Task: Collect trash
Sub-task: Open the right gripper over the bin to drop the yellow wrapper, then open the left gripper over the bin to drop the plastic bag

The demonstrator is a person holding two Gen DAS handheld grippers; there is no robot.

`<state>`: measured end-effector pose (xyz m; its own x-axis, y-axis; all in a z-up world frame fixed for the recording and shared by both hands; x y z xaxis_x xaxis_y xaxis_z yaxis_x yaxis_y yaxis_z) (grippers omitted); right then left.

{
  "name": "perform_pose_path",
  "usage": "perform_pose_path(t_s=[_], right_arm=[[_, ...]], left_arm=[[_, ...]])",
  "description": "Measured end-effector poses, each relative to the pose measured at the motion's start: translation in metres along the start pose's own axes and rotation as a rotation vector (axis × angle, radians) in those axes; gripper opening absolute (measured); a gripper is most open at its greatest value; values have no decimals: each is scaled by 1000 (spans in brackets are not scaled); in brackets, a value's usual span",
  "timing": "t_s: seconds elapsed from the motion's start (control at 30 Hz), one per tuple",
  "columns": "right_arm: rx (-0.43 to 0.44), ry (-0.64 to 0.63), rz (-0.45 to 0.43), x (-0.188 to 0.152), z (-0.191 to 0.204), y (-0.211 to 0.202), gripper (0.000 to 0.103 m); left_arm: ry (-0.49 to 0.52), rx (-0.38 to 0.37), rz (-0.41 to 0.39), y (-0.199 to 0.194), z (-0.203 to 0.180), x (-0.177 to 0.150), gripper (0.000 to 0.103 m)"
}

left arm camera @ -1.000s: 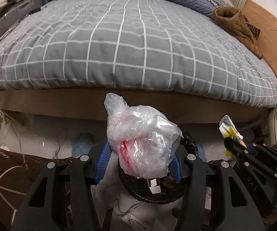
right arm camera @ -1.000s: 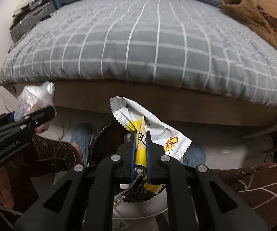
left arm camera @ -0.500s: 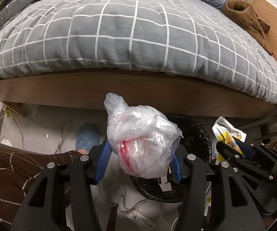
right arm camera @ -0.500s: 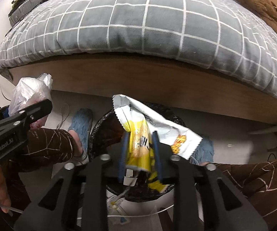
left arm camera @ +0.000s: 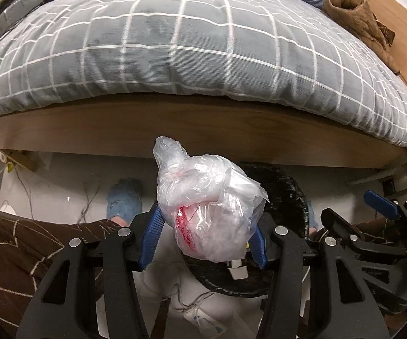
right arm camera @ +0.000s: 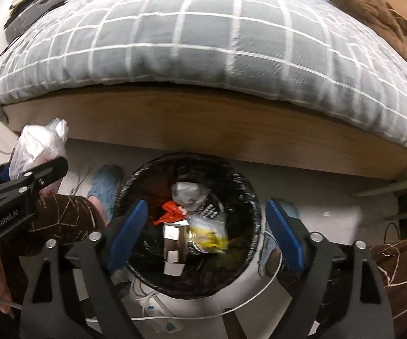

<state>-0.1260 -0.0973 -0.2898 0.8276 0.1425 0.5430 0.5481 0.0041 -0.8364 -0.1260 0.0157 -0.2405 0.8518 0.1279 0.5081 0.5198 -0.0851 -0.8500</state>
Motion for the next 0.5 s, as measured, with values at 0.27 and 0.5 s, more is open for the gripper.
perform_pose_path(t_s=[0.27, 0.5], right_arm=[[-63, 51, -44, 2, -49, -18, 93], [-98, 85, -54, -1, -77, -26, 93]], left_arm=[[53, -43, 14, 7, -43, 0, 52], [107, -73, 26, 12, -78, -2, 52]])
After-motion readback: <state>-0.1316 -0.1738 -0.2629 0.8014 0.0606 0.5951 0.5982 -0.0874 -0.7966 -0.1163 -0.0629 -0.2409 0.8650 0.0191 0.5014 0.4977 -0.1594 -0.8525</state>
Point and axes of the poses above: each gripper's, at about its wrist camera, not at the fingertips, and y roughly the way its jaws point, z to its left, x to its top, the point moved 8 cm from there along y, roughly the way its jaws point, and after that the axes turned 8 degrees about -z, right-handed, at the moved point
